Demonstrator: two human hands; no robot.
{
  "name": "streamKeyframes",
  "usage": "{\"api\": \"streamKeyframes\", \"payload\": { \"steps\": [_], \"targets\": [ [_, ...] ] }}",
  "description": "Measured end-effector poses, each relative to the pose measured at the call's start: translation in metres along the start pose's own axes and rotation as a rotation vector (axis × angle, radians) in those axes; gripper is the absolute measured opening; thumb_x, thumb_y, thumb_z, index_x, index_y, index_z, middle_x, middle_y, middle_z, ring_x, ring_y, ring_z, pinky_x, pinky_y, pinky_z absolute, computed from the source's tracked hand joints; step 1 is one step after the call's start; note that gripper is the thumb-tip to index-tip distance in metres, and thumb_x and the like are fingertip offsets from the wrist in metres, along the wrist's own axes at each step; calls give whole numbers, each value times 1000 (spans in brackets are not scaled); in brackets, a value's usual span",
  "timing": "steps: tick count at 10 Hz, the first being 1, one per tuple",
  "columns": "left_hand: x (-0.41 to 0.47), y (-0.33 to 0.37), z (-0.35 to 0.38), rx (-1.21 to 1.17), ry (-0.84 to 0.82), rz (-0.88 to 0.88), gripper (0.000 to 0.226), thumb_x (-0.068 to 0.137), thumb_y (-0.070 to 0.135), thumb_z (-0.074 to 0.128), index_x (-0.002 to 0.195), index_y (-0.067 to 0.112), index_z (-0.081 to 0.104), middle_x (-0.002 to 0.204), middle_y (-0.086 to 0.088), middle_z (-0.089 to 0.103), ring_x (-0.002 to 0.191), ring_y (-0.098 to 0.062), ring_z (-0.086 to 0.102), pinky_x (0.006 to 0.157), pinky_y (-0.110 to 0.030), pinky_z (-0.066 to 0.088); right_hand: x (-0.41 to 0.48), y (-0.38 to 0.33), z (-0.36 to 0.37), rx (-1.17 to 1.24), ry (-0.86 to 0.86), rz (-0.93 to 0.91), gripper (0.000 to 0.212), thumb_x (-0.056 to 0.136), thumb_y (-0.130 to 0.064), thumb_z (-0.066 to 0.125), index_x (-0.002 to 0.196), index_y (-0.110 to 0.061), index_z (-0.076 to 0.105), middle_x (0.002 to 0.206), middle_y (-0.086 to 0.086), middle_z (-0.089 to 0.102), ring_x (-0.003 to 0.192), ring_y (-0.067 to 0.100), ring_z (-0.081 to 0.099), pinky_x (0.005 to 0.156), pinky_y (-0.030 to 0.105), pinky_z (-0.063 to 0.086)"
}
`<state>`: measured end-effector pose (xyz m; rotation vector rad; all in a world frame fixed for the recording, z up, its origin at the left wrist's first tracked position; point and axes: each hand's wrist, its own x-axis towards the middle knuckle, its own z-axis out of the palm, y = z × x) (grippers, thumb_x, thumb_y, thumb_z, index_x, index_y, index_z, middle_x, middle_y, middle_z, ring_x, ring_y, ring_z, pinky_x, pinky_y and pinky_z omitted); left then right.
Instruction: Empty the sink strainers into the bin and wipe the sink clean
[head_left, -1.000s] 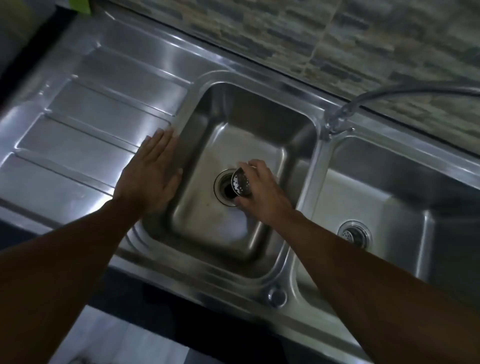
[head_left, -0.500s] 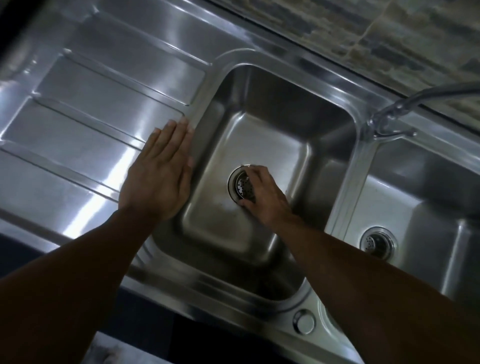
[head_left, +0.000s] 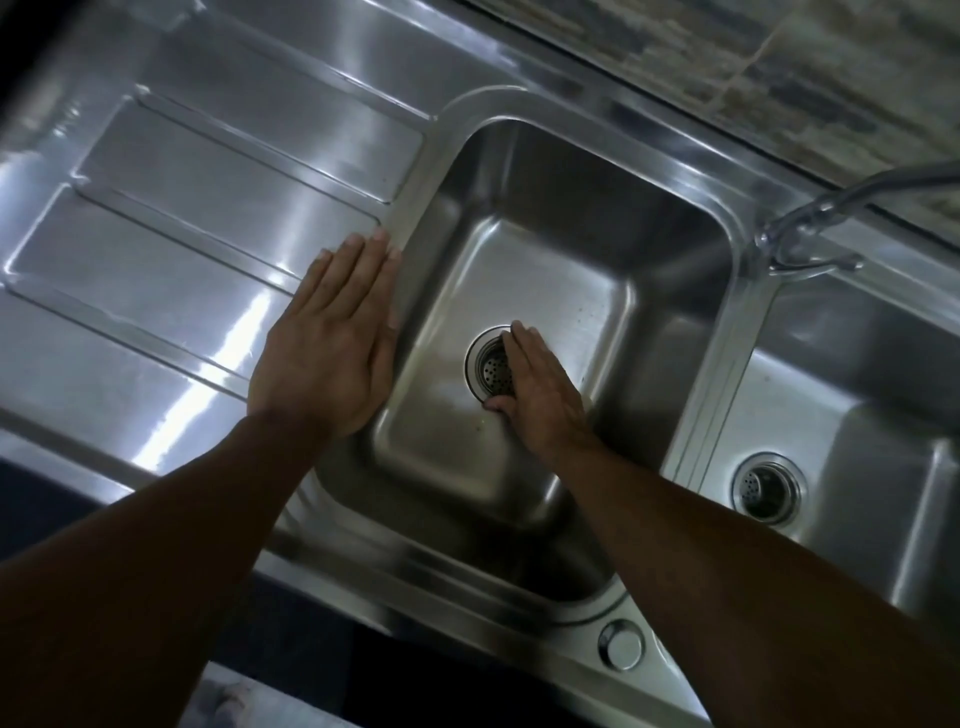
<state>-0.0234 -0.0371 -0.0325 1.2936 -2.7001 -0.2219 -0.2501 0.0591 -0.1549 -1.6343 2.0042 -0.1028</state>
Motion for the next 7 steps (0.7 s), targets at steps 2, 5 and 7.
{"api": "streamKeyframes", "payload": {
  "steps": [2, 5, 7],
  "targets": [
    [0, -4, 5, -11, 35, 23, 57, 103, 25, 34, 155, 3, 31, 164, -15, 27, 155, -28, 21, 126, -46, 19, 3, -1, -2, -61, -117, 8, 99, 91, -45, 67, 161, -11, 6, 169, 5, -5, 156, 22, -5, 127, 30, 0],
    [-2, 7, -13, -60, -97, -49, 57, 105, 32, 28, 158, 10, 28, 166, -9, 23, 156, -23, 15, 129, -41, 11, -46, -7, -60, -63, -110, -129, 80, 99, -43, 52, 161, -15, 8, 169, 1, 4, 156, 18, 3, 123, 31, 6],
    [34, 68, -62, -55, -320, -361, 55, 96, 25, 46, 147, 6, 42, 154, -14, 38, 136, -36, 42, 112, -48, 41, -93, -21, -136, -67, -3, -187, 70, 103, -33, 46, 161, -17, 10, 169, 4, 3, 156, 17, 1, 122, 27, 1]
  ]
}}
